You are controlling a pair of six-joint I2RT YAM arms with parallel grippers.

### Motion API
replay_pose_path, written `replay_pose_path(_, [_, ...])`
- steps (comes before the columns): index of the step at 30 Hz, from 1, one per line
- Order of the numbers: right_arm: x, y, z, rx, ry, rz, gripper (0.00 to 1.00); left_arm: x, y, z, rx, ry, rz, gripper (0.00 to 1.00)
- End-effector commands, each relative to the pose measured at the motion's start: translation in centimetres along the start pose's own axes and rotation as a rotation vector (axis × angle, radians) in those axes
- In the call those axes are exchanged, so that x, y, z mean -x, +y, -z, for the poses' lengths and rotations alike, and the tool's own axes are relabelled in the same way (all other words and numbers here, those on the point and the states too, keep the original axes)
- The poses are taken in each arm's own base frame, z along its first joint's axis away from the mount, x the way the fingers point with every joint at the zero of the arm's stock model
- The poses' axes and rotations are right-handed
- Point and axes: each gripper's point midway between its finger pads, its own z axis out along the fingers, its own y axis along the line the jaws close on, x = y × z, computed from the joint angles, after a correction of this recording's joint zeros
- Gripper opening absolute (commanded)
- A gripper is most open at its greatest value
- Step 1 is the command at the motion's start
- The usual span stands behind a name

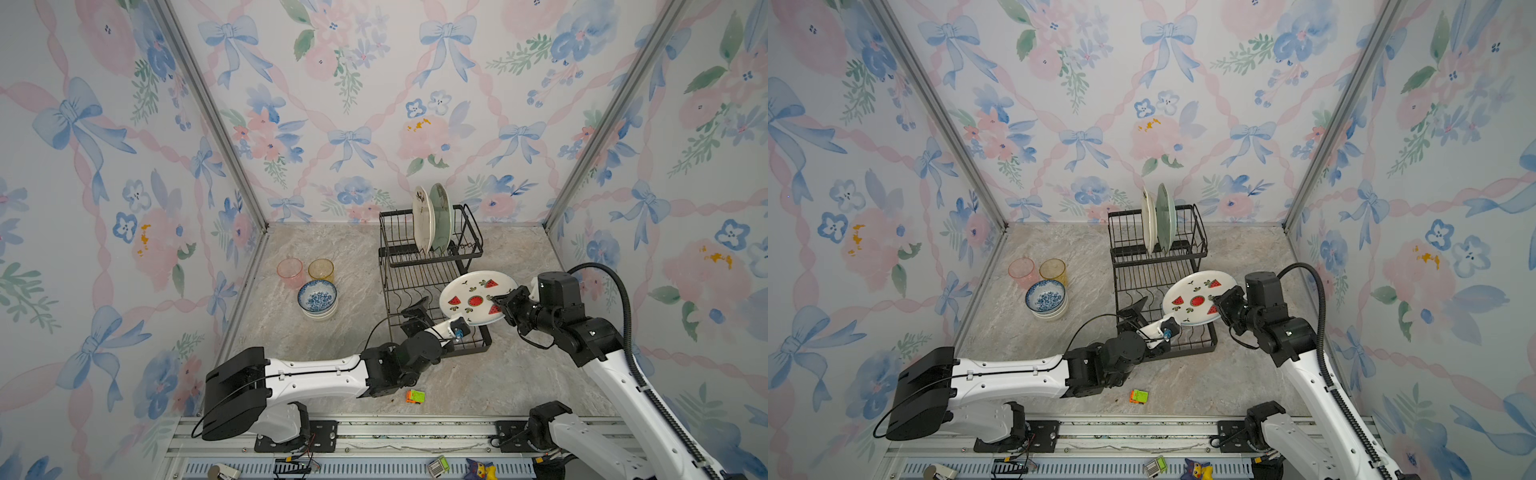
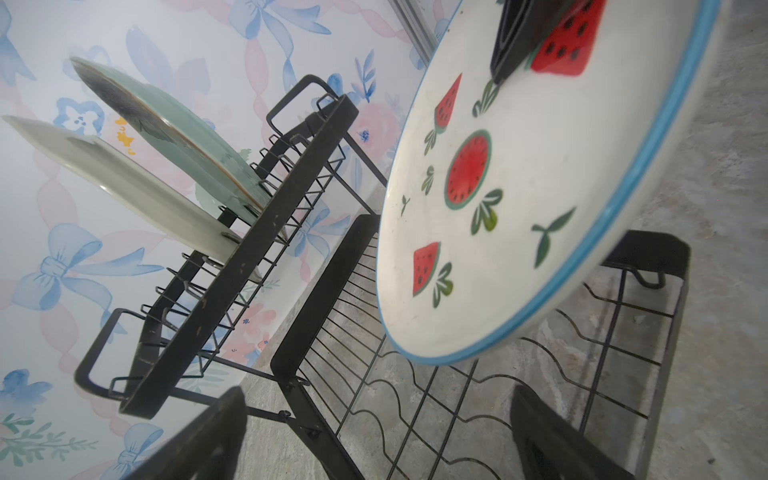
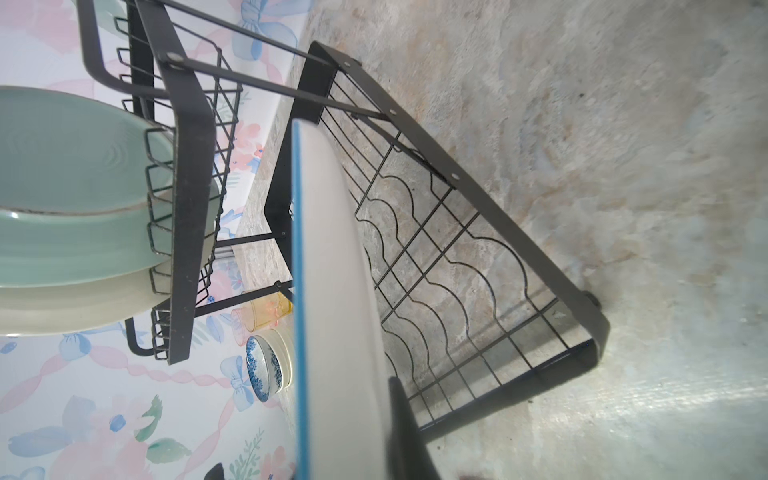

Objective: Unload the mixed dishes from the dish rack
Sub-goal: 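Carry the watermelon plate away from the rack with the right gripper while the left releases, then lower the watermelon plate flat onto the table and open the right gripper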

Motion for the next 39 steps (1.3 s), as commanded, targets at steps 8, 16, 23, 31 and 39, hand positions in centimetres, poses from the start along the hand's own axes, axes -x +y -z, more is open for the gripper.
replay_pose_path(8, [5.0, -2.4, 4.7, -0.012, -0.194, -0.026, 0.0, 0.3, 1.6, 0.8, -0.028, -0.056, 0.106, 0.98])
replay_pose_path(16, [8.5, -5.4, 4.9, -0.067, -0.291, -0.046, 0.0, 1.3, 2.5, 1.1, -0.085, -0.112, 0.206, 0.98])
replay_pose_path(23, [11.4, -7.2, 3.8, -0.101, -0.389, -0.008, 0.0, 1.8, 3.5, 1.9, -0.11, -0.15, 0.324, 0.98])
replay_pose_path(31, [13.6, -9.1, 1.5, -0.152, -0.42, -0.013, 0.0, 1.9, 4.6, 2.3, -0.096, -0.162, 0.362, 0.98])
replay_pose_path(39, [15.2, -10.6, -0.7, -0.206, -0.431, -0.014, 0.0, 1.8, 5.0, 2.5, -0.09, -0.166, 0.393, 0.98])
